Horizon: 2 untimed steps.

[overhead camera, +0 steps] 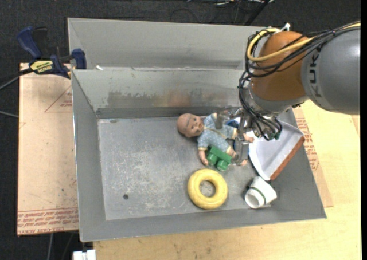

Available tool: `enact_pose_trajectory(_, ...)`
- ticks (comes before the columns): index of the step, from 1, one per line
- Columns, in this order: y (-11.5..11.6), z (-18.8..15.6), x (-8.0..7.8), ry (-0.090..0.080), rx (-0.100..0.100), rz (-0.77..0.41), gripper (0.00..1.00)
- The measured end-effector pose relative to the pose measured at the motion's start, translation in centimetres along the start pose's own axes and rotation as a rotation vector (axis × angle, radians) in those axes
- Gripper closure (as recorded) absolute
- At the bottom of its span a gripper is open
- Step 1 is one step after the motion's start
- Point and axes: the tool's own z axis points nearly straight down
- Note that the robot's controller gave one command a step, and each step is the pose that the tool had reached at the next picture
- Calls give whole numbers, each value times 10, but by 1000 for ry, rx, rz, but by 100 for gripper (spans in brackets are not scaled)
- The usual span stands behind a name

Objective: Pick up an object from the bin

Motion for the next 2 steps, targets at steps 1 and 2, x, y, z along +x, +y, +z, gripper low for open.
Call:
enact_pose_trajectory(1, 3, 0, 5, -3, 1, -6, 0)
enact_pose_trajectory(2, 30, 48, 12, -10, 2, -31, 0)
